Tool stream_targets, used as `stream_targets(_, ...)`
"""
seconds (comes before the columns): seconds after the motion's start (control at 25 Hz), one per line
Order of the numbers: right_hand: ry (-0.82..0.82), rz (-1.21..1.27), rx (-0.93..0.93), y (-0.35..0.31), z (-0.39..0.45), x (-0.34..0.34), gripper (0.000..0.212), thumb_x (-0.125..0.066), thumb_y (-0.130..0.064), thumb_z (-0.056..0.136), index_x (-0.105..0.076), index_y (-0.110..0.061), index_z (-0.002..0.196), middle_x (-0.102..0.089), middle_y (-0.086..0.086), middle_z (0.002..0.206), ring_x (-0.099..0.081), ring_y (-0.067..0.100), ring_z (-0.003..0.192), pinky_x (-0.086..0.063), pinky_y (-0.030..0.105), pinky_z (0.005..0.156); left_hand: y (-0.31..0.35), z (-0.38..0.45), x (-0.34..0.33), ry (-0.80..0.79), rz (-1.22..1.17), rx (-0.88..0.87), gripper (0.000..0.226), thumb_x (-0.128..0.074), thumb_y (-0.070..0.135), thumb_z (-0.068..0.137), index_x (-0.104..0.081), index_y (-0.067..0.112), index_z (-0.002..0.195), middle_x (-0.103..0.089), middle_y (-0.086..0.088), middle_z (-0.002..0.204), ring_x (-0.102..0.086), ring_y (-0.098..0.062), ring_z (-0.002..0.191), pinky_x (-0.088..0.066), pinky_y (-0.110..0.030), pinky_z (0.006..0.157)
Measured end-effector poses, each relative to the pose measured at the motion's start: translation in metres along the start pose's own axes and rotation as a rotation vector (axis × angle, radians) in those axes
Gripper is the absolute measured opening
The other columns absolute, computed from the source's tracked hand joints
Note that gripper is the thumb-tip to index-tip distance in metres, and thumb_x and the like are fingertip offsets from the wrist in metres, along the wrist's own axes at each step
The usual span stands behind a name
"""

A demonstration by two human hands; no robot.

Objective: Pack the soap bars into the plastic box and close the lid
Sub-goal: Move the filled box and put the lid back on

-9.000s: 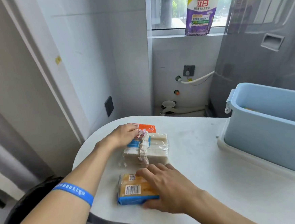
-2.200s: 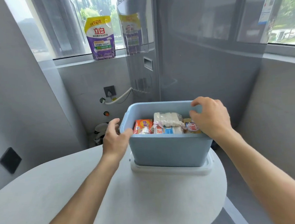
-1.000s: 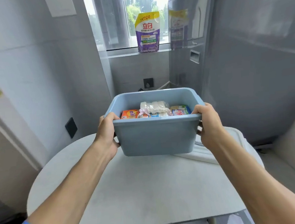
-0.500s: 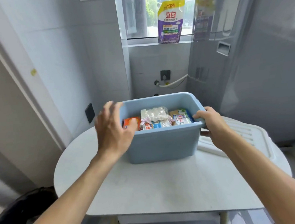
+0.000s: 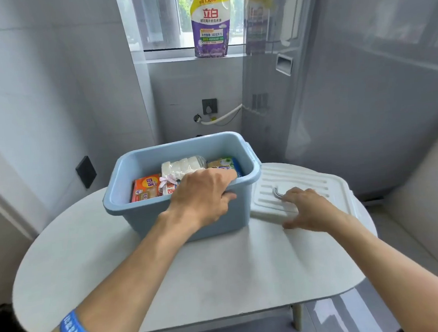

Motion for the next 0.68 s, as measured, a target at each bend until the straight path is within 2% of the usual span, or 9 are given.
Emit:
stream_targets(0.16, 0.167, -0.047, -0.033, 0.004, 0.01, -0.001, 0.072, -0.074, -0.054, 0.071, -0.051, -0.022, 0.131, -0.052, 0.002, 0.129, -0.044, 0.026, 0.116, -0.042, 0.039, 0.092, -0.001, -0.005, 0.001, 0.043, 0.009, -0.035, 0.025, -0.069, 0.04, 0.083, -0.055, 0.019, 0.081, -0.068, -0.003, 0.08, -0.063, -0.033, 0.074, -0.034, -0.032, 0.059)
stream_targets(0.24, 0.142, -0.072, -0.041, 0.006, 0.013, 0.0, 0.073, -0.073, -0.059, 0.068, -0.053, -0.021, 0.126, -0.053, 0.001, 0.123, -0.045, 0.026, 0.114, -0.041, 0.039, 0.089, -0.003, -0.007, 0.003, 0.055, -0.003, -0.053, 0.026, -0.07, 0.039, 0.082, -0.054, 0.019, 0.079, -0.068, -0.003, 0.077, -0.063, -0.033, 0.071, -0.035, -0.032, 0.058)
stream_targets(0.4, 0.095, -0.032, 0.001, 0.009, 0.01, 0.002, 0.078, -0.072, -0.068, 0.048, -0.052, -0.027, 0.111, -0.051, -0.009, 0.102, -0.044, 0.018, 0.093, -0.035, 0.035, 0.076, -0.005, -0.01, 0.01, 0.103, 0.005, -0.071, 0.026, -0.074, 0.037, 0.079, -0.056, 0.018, 0.076, -0.068, -0.003, 0.072, -0.062, -0.033, 0.066, -0.033, -0.031, 0.056)
stream_targets(0.56, 0.254, 0.076, -0.138, 0.029, -0.002, 0.012, 0.066, -0.069, -0.063, 0.049, -0.052, -0.027, 0.102, -0.057, -0.004, 0.104, -0.047, 0.02, 0.096, -0.035, 0.037, 0.077, -0.008, -0.006, 0.018, 0.16, 0.011, -0.059, 0.025, -0.075, 0.037, 0.079, -0.059, 0.018, 0.078, -0.069, -0.003, 0.073, -0.061, -0.033, 0.064, -0.031, -0.03, 0.056)
stream_targets(0.68, 0.356, 0.265, -0.22, 0.042, -0.009, 0.031, 0.072, -0.07, -0.063, 0.049, -0.056, -0.022, 0.107, -0.06, -0.001, 0.104, -0.052, 0.024, 0.101, -0.043, 0.038, 0.079, -0.005, -0.005, 0.011, 0.117, 0.027, -0.061, 0.025, -0.071, 0.04, 0.082, -0.058, 0.018, 0.081, -0.069, -0.002, 0.077, -0.062, -0.031, 0.069, -0.032, -0.03, 0.057)
Point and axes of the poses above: each hand's wrist, its own z-axis towards the middle knuckle, its own x-axis out of the back of the hand, y = z × x, the point moved 4 cm from there along z, towards the middle knuckle
